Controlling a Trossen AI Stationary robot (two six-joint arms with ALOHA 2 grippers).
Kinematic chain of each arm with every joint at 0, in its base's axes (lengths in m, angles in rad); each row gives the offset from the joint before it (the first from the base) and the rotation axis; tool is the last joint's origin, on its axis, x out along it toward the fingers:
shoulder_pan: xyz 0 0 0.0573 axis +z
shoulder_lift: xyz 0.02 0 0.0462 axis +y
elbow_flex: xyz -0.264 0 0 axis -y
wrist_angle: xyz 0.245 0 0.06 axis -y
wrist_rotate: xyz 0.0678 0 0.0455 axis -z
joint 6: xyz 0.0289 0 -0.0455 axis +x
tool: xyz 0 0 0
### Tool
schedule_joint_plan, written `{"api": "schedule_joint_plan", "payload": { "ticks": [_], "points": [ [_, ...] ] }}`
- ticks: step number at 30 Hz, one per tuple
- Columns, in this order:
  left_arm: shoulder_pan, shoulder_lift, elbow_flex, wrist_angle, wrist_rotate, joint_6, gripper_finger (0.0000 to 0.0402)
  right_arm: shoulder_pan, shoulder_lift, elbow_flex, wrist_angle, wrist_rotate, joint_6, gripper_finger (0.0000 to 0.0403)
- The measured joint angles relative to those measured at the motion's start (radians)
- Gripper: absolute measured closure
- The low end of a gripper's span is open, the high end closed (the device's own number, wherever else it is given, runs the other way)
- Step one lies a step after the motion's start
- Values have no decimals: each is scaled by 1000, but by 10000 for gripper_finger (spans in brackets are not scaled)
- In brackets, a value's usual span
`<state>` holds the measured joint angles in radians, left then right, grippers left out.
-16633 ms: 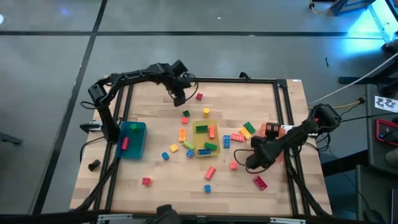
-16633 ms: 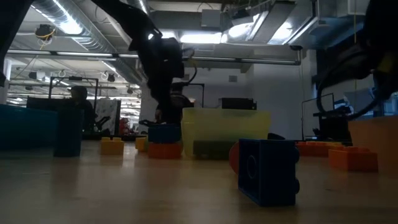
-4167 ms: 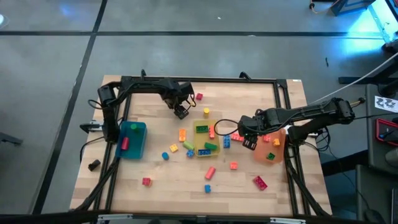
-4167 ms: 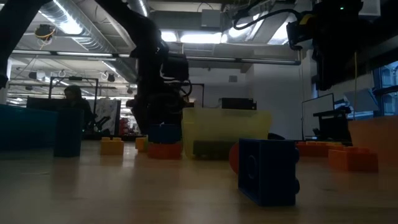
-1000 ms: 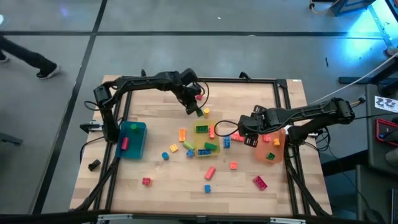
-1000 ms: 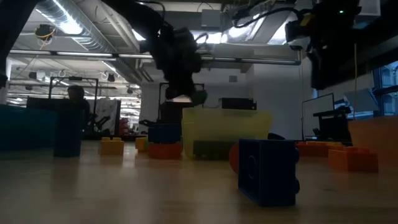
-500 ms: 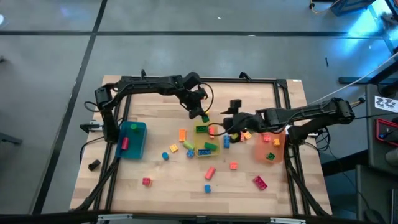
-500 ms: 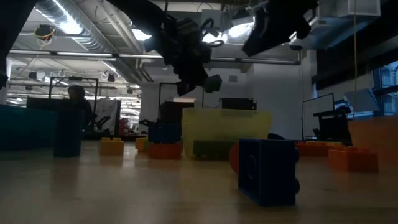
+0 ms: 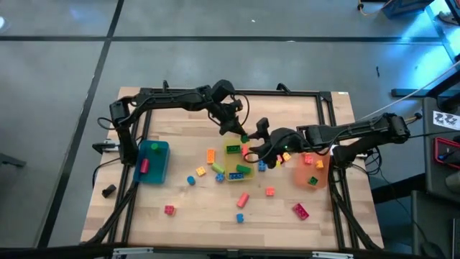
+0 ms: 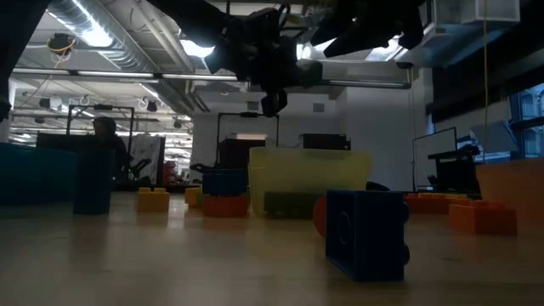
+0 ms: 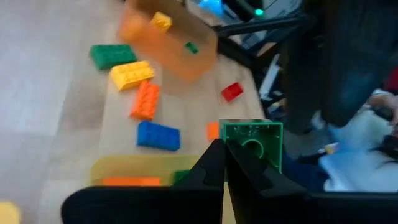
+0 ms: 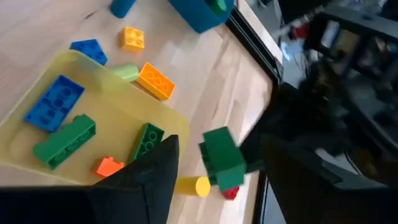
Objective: Sort blocks by size
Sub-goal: Put the green 4 stud game piece into the orange bin
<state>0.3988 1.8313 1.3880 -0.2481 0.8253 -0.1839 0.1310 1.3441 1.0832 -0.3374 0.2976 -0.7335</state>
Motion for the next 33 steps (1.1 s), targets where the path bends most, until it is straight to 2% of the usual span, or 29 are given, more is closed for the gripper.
{"api": "schedule_joint_plan", "payload": {
  "ticks": [3,9,19,23,28,33],
  "points": [
    [-5,0,0,36,14,-19,401,0,3,0,4,-29,-42,175],
    [-27,0,0,62,27,-19,401,0,33,0,77,-24,-82,175],
    [-63,0,0,77,33,8,401,0,81,0,79,-20,-112,182],
    [-66,0,0,77,34,8,401,0,81,0,82,-19,-111,217],
    [-65,0,0,80,33,44,401,0,81,0,72,-19,-78,292],
    [-67,1,0,85,16,58,400,0,81,0,44,-19,-24,301]
  ]
}}
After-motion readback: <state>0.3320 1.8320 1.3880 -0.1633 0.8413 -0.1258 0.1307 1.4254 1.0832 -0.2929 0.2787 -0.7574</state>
